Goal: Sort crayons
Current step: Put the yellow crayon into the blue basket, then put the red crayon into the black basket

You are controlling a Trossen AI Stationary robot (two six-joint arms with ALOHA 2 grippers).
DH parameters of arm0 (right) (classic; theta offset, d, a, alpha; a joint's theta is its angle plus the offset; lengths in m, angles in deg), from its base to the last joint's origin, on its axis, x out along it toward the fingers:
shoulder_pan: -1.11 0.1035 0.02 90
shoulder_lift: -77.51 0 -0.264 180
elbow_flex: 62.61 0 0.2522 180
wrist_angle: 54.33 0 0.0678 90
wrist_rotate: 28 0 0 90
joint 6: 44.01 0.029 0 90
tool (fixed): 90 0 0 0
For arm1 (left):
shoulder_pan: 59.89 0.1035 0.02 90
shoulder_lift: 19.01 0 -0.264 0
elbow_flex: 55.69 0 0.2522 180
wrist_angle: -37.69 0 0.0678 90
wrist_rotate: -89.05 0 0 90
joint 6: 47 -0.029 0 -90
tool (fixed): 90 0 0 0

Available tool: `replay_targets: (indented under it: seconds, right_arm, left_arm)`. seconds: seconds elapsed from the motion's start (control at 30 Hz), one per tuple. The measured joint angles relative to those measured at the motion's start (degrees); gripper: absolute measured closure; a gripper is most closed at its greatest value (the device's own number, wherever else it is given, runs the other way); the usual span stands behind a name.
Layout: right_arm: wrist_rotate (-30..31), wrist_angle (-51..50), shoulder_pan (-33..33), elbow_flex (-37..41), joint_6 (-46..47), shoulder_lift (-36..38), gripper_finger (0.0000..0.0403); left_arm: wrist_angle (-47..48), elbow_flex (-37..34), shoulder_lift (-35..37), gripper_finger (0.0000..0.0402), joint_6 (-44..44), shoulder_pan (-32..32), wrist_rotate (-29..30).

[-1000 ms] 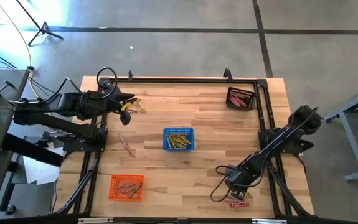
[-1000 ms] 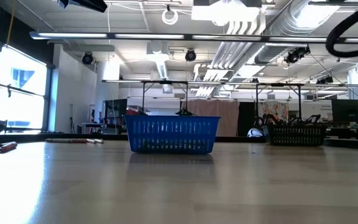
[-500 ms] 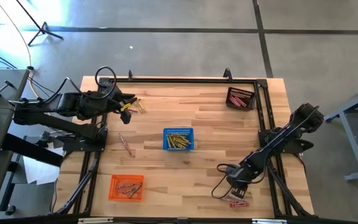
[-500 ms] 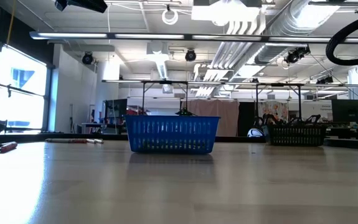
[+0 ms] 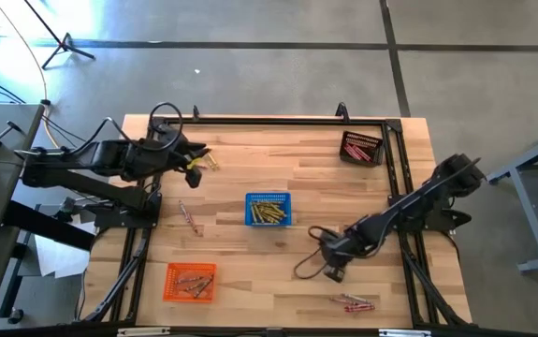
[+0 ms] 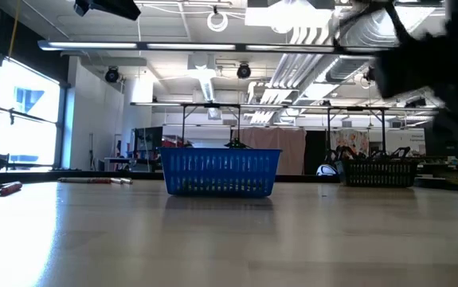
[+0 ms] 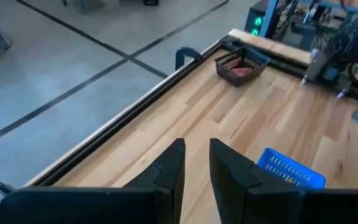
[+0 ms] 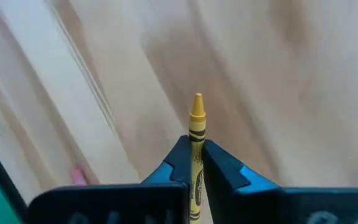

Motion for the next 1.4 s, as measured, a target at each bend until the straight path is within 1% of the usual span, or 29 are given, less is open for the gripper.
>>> replay_targets:
  seconds: [0.1,0.17,0.27,0.3,0.33,0.37,0.43,0.47,0.53,0.63,0.7,0.83,0.9,1.0,1.13,1.2,1.27,1.3,1.4]
  right_arm:
    - [7.9,-3.8,-3.6,-5.8,-10.3,0.1,0.0390]
    - [15.2,-3.6,-6.7,-9.7,-19.0,0.1,0.0390]
    - [25.8,1.8,-11.7,-13.9,-31.0,0.2,0.0390]
    - [28.1,5.0,-13.7,-14.7,-33.4,0.2,0.0390]
    - [29.0,9.2,-15.7,-15.2,-35.2,0.2,0.0390]
    - [29.0,13.9,-17.8,-15.3,-36.1,0.2,0.0390]
    - [26.9,21.8,-21.8,-15.4,-37.0,-0.2,0.0390]
    - [25.4,24.7,-23.3,-15.4,-37.5,-0.7,0.0390]
    - [23.8,27.2,-25.4,-15.4,-38.7,-2.0,0.0390]
    - [23.5,26.9,-27.1,-15.4,-37.2,-4.0,0.0390]
    - [22.3,26.7,-28.1,-15.4,-33.8,-5.7,0.0389]
    - [13.8,26.7,-29.0,-15.4,-28.4,-8.5,0.0389]
    - [11.6,26.6,-28.7,-15.4,-27.0,-9.4,0.0385]
    - [11.0,25.9,-28.2,-15.4,-26.5,-9.6,0.0368]
    - [10.6,25.3,-27.8,-15.7,-27.2,-8.7,0.0330]
    - [10.3,22.7,-27.7,-17.0,-28.5,-8.0,0.0315]
    - [9.7,17.3,-27.7,-19.4,-28.7,-7.7,0.0307]
    - [8.1,13.3,-27.7,-20.8,-27.6,-7.4,0.0305]
    - [-0.2,-2.5,-27.3,-26.7,-23.6,-6.6,0.0304]
  left_arm:
    - [0.0,0.0,-1.4,0.0341,0.0,0.0,0.0]
    - [0.1,0.0,-2.3,0.0341,0.0,0.0,-0.1]
    - [0.0,0.0,-4.1,0.0341,-0.1,0.0,-0.1]
    - [0.0,0.0,-4.7,0.0341,-0.1,0.0,-0.1]
    - [0.1,0.0,-5.3,0.0341,-0.1,0.0,-0.1]
    - [0.0,0.0,-5.9,0.0341,-0.1,0.0,-0.1]
    - [0.1,0.0,-7.1,0.0341,-0.1,0.0,-0.3]
    - [0.1,0.0,-7.7,0.0341,-0.2,0.0,-0.8]
    - [0.3,0.0,-8.6,0.0341,-0.1,0.0,-3.0]
    - [1.8,0.0,-9.5,0.0341,0.0,-0.1,-7.5]
    - [2.6,0.0,-9.6,0.0341,0.6,-0.4,-8.6]
    - [3.6,0.0,-9.3,0.0341,1.5,-0.7,-8.6]
    - [3.6,0.0,-8.7,0.0341,1.5,-0.7,-8.5]
    - [3.8,0.0,-8.3,0.0341,1.4,-0.7,-8.5]
    - [3.6,0.0,-7.8,0.0341,-0.6,-0.7,-8.5]
    - [3.6,0.0,-7.7,0.0341,-1.1,-0.7,-8.5]
    - [3.6,0.0,-7.6,0.0341,-1.1,-0.7,-8.6]
    - [3.7,0.0,-7.7,0.0341,-1.1,-0.7,-8.6]
    - [4.2,0.0,-7.7,0.0341,-1.0,-0.7,-8.7]
